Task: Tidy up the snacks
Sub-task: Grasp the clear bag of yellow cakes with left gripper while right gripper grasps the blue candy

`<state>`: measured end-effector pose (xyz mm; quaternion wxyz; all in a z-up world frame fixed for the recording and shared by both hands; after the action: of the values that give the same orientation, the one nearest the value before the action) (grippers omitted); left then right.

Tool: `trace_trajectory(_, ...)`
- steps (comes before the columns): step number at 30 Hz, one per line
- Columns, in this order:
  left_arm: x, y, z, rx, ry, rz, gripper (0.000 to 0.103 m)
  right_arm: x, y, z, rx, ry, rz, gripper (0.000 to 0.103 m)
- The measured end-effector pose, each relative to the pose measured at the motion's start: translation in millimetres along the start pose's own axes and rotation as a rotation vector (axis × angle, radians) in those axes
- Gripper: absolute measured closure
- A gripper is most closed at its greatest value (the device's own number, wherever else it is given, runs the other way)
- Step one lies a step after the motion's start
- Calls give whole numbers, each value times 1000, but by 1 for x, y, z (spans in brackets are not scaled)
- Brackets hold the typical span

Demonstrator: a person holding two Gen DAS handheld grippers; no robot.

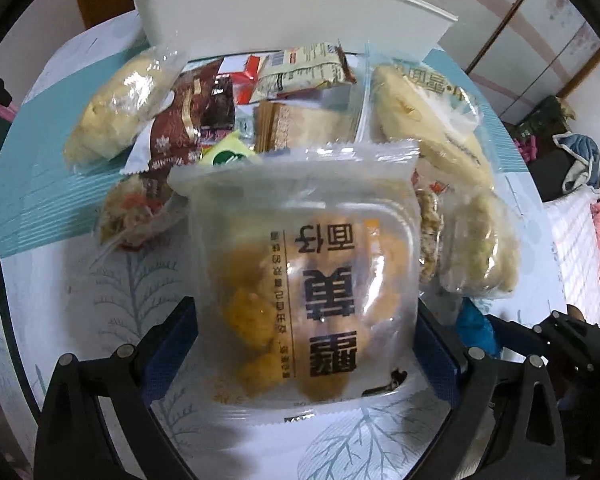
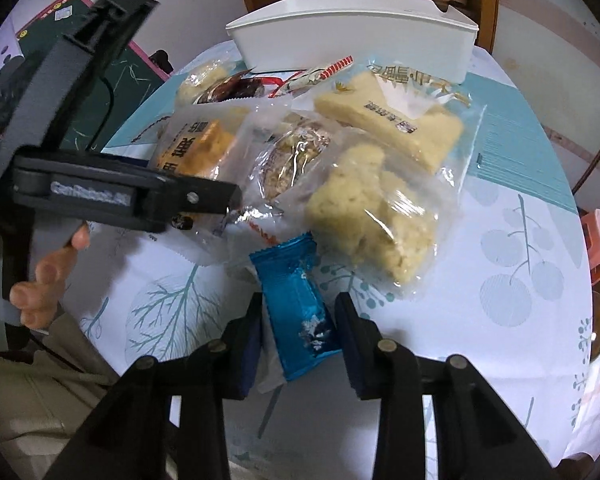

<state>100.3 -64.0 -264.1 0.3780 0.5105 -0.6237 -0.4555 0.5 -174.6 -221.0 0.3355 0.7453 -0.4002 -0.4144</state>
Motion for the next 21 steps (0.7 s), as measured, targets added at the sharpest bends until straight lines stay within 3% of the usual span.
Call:
trace_trajectory(2,-1,2,1,16,20,13,14,4,-3,-1,2,-4,-4,68)
trace_trajectory(3,0,5,2,31,21,35,24,5,-3,-1,4,-8,-7,68)
trace_trajectory(7,-6,8,7,45,28,30,32,7,-4,-2,6,-19,-14,68)
trace_trajectory(14,-15,33,27,101,-6,9,36,0,7,-8,35,-18,-32,69)
trace_trajectory(21,-22,84,12,200,-22,19,36,-20,35,-29,109,19,-44,69)
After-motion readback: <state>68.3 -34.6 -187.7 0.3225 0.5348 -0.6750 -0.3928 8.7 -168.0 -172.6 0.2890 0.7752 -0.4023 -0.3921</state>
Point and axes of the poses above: each gripper's, at about its wrist camera, not at the fingertips, and y roughly against the way its jaws point, x to its right, z to its underside, the point moved 7 cm from there along -y, roughly the way its jaws point, and after that the axes turned 10 degrees about -z, right-handed, at the moved point
